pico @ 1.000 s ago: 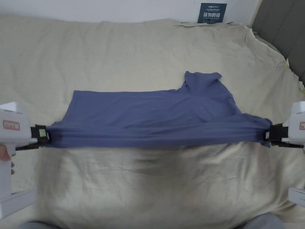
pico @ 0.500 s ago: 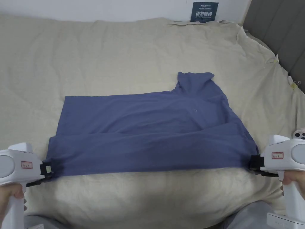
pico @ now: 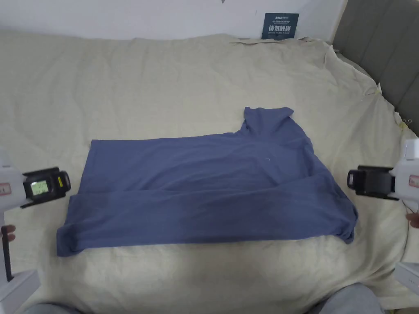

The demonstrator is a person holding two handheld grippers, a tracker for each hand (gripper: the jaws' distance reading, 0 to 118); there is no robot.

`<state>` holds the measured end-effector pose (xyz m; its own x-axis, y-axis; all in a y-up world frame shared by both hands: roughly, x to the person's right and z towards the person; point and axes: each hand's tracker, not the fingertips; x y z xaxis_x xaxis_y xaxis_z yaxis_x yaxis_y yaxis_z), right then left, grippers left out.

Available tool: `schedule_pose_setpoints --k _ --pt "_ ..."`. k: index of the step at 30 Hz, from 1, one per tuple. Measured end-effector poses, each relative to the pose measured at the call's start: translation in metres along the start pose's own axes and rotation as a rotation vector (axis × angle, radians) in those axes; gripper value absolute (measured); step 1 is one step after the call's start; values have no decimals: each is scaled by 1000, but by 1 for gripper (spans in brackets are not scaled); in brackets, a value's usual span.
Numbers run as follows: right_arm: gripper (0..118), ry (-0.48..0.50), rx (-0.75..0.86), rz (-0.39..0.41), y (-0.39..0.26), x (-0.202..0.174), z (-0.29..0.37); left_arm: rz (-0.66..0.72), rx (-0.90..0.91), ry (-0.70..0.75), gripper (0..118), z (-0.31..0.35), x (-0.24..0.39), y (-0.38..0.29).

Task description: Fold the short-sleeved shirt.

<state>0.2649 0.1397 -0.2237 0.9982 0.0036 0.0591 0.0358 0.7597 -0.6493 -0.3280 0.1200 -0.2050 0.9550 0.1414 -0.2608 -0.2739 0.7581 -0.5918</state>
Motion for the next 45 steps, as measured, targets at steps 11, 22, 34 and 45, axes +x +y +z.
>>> schedule_pose_setpoints --k 11,22,34,45 --pt "100 31 433 21 5 -59 19 -126 415 -26 116 31 103 -17" --pt "42 114 486 12 -4 -85 18 -210 453 -79 0 28 140 -39" --pt "0 147 443 48 8 -90 4 -201 439 -89 0 15 137 -31" --pt "0 171 231 107 82 -93 -54 -193 429 -88 0 -2 133 -17"
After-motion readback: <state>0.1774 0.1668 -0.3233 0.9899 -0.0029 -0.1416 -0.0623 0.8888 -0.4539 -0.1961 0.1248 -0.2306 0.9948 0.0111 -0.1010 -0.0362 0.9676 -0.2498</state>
